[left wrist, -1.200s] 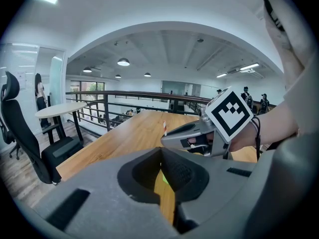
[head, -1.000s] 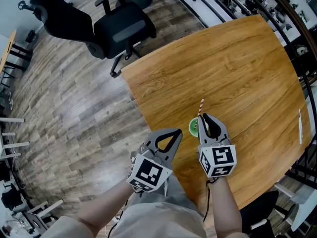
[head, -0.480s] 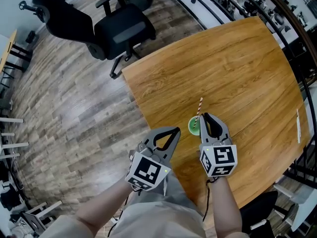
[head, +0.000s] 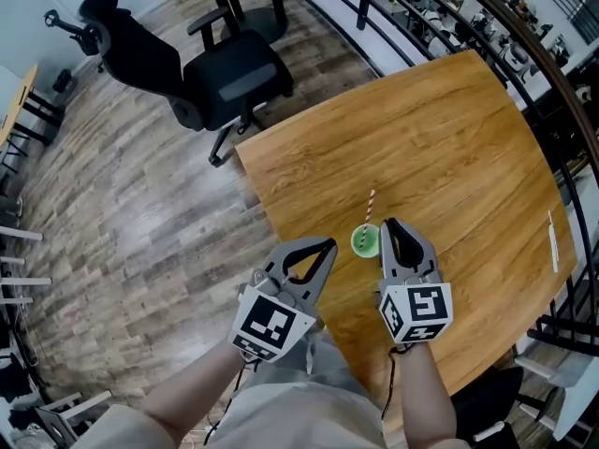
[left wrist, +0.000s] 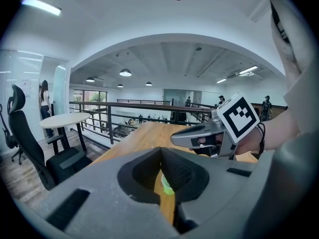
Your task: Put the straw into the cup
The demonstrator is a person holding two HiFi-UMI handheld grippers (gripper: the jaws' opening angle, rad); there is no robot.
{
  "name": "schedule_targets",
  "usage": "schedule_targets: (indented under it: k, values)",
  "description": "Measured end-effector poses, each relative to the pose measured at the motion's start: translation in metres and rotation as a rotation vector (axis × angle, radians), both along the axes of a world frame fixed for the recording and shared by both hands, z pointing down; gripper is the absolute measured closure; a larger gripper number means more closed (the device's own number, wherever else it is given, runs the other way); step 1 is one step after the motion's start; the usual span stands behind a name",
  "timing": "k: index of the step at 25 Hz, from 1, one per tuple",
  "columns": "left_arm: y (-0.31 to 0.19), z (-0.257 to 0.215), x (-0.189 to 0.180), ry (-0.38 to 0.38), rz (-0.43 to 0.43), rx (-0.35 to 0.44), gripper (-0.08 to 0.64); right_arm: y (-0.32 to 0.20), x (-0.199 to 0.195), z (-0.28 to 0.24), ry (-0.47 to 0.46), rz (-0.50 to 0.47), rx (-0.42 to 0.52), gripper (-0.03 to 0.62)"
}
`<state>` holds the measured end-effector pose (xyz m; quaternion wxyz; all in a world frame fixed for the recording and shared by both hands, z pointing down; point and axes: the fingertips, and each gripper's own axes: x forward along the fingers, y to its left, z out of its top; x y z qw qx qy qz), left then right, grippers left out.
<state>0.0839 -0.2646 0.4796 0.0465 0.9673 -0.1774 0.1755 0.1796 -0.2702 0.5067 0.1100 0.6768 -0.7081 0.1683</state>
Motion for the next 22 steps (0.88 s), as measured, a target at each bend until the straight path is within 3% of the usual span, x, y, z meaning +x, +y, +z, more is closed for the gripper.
schedule_targets:
  k: [4, 9, 18, 22]
  values:
    - [0.004, -0.027, -0.004, 0.027, -0.002, 0.033, 0.548, 0.007, -0.004, -0.032, 0.007, -0.004, 0.057, 0.557]
    - [0.012, -0.063, -0.01, 0.098, -0.007, 0.015, 0.548, 0.018, -0.008, -0.079, 0.011, -0.005, 0.152, 0.557]
    - [0.04, -0.153, -0.031, 0.203, -0.021, 0.084, 0.548, 0.055, -0.039, -0.173, 0.089, -0.065, 0.3, 0.557]
    - [0.057, -0.181, -0.041, 0.213, -0.001, 0.153, 0.548, 0.078, -0.054, -0.207, 0.123, -0.088, 0.356, 0.557]
